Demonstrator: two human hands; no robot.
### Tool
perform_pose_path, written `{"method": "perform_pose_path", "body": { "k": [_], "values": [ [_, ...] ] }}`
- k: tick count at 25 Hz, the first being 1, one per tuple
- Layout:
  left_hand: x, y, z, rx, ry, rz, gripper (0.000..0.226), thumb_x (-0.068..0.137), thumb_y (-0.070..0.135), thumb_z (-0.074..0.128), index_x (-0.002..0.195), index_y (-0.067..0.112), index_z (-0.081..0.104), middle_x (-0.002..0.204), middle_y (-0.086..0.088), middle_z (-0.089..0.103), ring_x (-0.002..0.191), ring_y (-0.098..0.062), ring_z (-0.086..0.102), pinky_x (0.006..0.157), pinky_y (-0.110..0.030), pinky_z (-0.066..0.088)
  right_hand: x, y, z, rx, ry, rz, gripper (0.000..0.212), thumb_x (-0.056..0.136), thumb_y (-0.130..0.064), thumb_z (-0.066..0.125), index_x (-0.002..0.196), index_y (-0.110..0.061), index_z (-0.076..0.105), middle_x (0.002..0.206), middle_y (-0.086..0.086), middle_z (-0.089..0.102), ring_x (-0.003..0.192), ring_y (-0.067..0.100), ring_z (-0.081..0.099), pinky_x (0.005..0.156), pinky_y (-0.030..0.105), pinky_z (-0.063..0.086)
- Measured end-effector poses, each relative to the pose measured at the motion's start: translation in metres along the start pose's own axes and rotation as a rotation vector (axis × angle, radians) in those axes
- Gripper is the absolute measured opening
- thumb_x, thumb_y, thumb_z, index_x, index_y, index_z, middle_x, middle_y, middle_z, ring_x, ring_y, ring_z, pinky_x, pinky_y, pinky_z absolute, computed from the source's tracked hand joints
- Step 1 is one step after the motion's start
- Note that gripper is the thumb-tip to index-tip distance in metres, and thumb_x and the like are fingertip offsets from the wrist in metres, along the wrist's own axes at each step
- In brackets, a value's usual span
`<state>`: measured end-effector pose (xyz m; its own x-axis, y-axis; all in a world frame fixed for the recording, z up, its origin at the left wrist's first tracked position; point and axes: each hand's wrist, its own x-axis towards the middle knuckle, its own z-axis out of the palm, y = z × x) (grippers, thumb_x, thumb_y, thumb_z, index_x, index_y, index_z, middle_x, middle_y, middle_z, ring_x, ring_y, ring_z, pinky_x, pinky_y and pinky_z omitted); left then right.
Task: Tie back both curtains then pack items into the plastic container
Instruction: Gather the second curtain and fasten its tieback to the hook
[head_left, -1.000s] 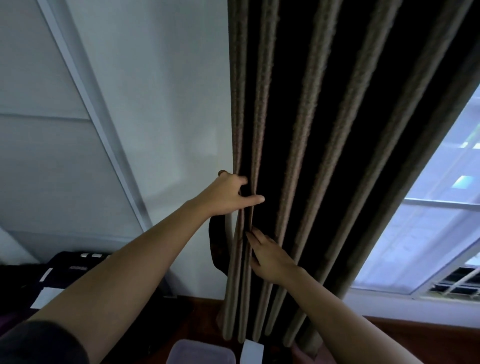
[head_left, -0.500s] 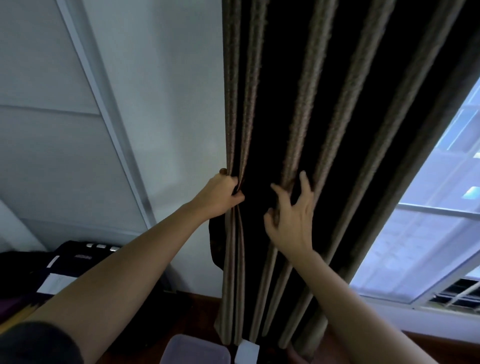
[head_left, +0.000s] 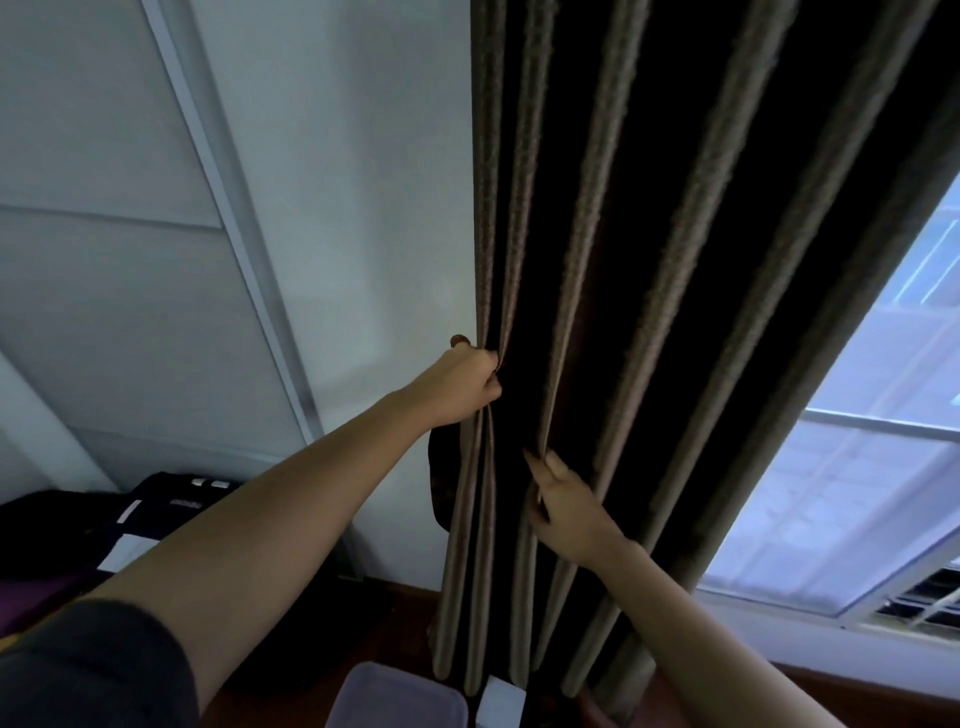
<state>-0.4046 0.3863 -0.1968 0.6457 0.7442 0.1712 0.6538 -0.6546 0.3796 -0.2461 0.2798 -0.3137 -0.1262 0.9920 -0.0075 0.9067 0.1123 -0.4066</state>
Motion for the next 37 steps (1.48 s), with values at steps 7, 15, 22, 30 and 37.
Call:
{"method": "perform_pose_path", "body": {
  "k": [7,15,22,30,37],
  "values": [
    [0.012,0.020,0.000,0.025,-0.115,0.054,0.036,0.095,0.008,0.042,0.060,0.010,0.036,0.059,-0.003,0.040,0.061,-0.022,0.047,0.078,-0.039,0.046,-0.003,-0.004,0.005,-0.065,-0.060,0.019,0.068,0.093,-0.025,0.045,0.151,-0.017,0.009,0.158,0.007,0.010,0.138,0.032,0.029,0.114,0.034,0.027],
    [0.019,0.042,-0.001,-0.091,-0.188,0.001,0.032,0.091,0.005,0.044,0.060,0.008,0.038,0.059,-0.003,0.042,0.047,-0.014,0.039,0.048,-0.026,0.032,-0.005,-0.016,0.002,-0.062,-0.037,0.023,0.063,0.095,-0.026,0.043,0.149,-0.011,0.015,0.158,0.010,0.012,0.137,0.033,0.030,0.112,0.033,0.025],
    [0.014,0.049,0.017,-0.094,-0.047,0.023,0.039,0.089,0.038,0.058,0.072,0.002,0.053,0.061,-0.002,0.051,0.052,-0.013,0.050,0.052,-0.030,0.044,0.001,-0.009,0.007,-0.075,-0.031,0.022,0.062,0.093,-0.023,0.045,0.148,-0.009,0.019,0.153,0.011,0.022,0.133,0.032,0.034,0.111,0.030,0.026],
    [0.006,0.029,0.022,-0.103,0.099,0.055,0.029,0.094,0.011,0.050,0.066,0.007,0.042,0.056,-0.001,0.044,0.045,-0.012,0.042,0.050,-0.025,0.034,-0.016,0.019,0.002,-0.091,0.447,0.024,0.044,0.076,-0.017,0.064,0.119,-0.024,0.060,0.155,0.013,0.022,0.143,0.030,0.020,0.114,0.047,0.015],
    [0.010,0.025,0.021,-0.038,0.102,0.064,0.024,0.094,0.012,0.048,0.081,-0.006,0.055,0.069,-0.016,0.053,0.060,-0.024,0.051,0.063,-0.038,0.047,0.018,0.011,-0.094,0.070,0.807,0.210,0.061,0.079,-0.013,0.059,0.139,-0.016,0.044,0.154,0.024,0.015,0.137,0.039,0.027,0.114,0.042,0.025]
  ]
}}
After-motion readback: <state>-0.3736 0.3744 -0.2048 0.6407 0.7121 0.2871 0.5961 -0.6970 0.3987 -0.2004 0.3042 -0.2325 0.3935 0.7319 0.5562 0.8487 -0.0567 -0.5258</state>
